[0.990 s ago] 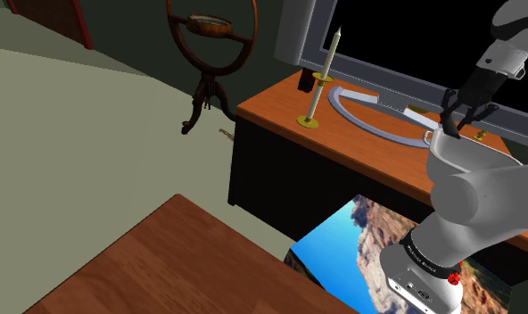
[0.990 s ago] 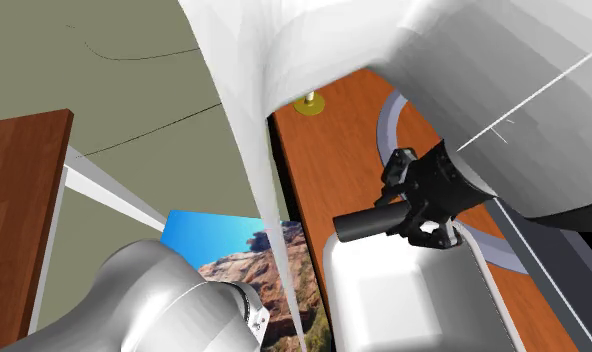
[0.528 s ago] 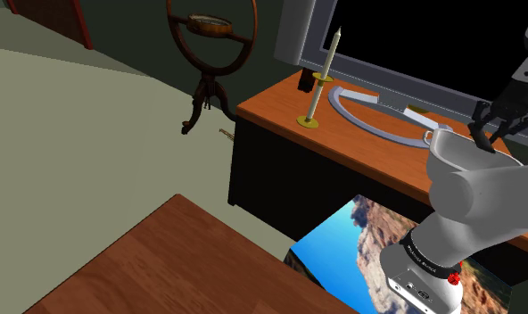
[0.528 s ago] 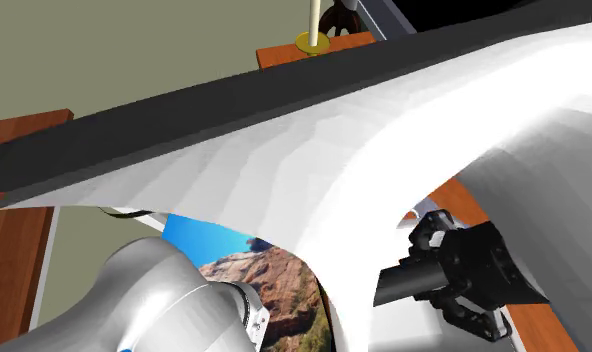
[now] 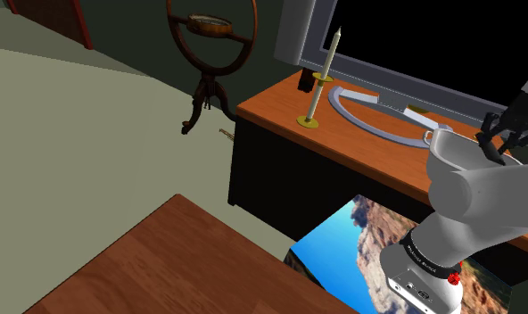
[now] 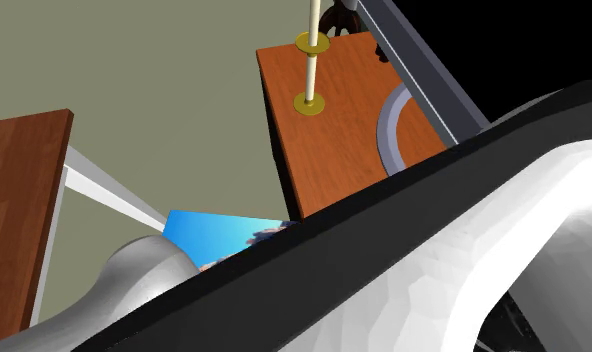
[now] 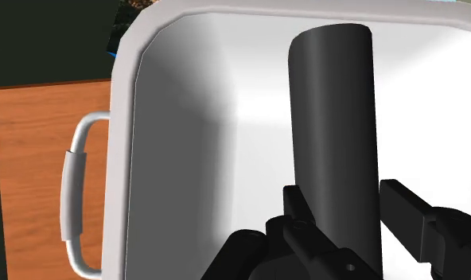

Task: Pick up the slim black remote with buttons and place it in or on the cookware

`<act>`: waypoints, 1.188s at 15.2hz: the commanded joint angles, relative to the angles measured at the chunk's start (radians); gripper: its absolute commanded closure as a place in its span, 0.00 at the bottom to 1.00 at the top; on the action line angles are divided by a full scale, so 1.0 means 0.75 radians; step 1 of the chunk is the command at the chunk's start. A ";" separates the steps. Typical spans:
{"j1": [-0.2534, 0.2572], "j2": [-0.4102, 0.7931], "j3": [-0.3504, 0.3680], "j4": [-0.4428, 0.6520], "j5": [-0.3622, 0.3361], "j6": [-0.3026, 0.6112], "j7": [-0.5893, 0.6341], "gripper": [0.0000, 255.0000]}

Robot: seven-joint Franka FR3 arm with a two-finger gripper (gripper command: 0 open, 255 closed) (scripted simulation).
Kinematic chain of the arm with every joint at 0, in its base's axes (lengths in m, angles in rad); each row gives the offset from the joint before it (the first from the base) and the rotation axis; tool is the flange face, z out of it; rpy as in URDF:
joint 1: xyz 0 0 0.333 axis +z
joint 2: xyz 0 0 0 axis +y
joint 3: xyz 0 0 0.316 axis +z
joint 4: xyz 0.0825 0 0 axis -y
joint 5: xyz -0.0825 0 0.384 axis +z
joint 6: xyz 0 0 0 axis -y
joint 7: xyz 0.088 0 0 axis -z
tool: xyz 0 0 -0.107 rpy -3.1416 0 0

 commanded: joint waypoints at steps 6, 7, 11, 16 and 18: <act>-0.001 0.029 -0.040 -0.098 -0.019 0.128 -0.002 1.00; -0.001 0.028 -0.040 -0.098 -0.019 0.128 -0.002 1.00; 0.000 0.029 -0.041 -0.098 -0.019 0.128 -0.002 1.00; 0.000 0.029 -0.041 -0.098 -0.019 0.128 -0.002 0.00; 0.000 0.029 -0.041 -0.098 -0.019 0.128 -0.002 0.00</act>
